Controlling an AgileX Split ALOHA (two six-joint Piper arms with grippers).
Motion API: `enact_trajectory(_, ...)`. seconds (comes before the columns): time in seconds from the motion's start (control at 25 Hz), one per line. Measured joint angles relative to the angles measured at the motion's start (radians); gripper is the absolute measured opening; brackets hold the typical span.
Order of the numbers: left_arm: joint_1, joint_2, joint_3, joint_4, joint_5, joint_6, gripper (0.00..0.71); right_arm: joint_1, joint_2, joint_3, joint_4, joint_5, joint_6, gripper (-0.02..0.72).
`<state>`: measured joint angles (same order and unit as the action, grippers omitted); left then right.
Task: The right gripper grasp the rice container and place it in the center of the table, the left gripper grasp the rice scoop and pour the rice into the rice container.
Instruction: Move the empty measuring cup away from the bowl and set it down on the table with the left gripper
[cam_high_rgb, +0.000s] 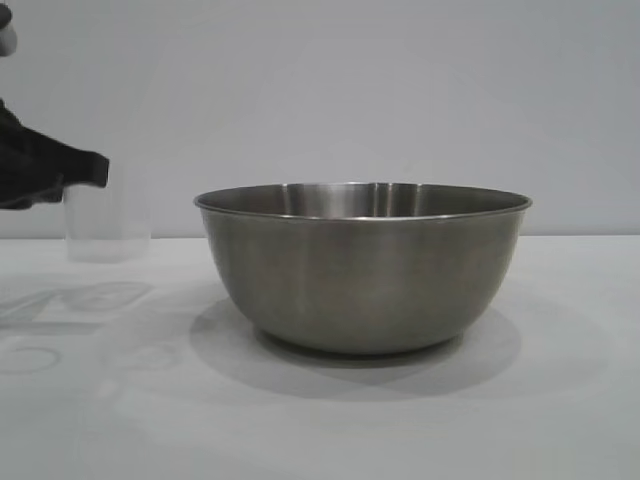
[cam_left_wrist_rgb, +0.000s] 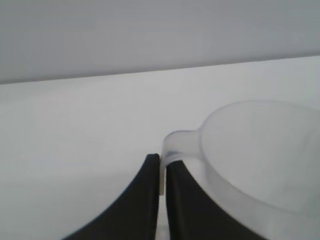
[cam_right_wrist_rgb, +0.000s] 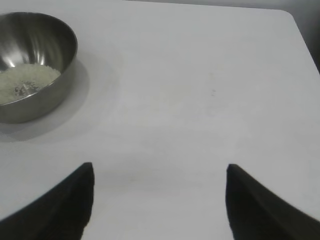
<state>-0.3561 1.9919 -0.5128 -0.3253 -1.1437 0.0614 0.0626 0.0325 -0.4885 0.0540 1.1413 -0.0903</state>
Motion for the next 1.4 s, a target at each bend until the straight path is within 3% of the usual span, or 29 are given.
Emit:
enact_trajectory(0.56, 0.000, 0.070, 0.000, 0.055, 0.000, -0.061, 0.000, 0.000, 0.000, 0.000, 0.000, 0.000, 0.000, 0.470)
enact_trajectory(0.84, 0.000, 0.070, 0.062, 0.058, 0.000, -0.064, 0.234, 0.000, 0.000, 0.000, 0.000, 0.000, 0.000, 0.470)
enact_trajectory(1.0, 0.000, 0.070, 0.129, 0.111, 0.000, -0.067, 0.229, 0.000, 0.000, 0.000, 0.000, 0.000, 0.000, 0.470)
enact_trajectory(1.04, 0.000, 0.062, 0.149, 0.130, 0.000, -0.067, 0.270, 0.000, 0.000, 0.000, 0.000, 0.000, 0.000, 0.470)
enact_trajectory(1.4, 0.000, -0.104, 0.312, 0.212, 0.000, -0.067, 0.255, 0.000, 0.000, 0.000, 0.000, 0.000, 0.000, 0.470)
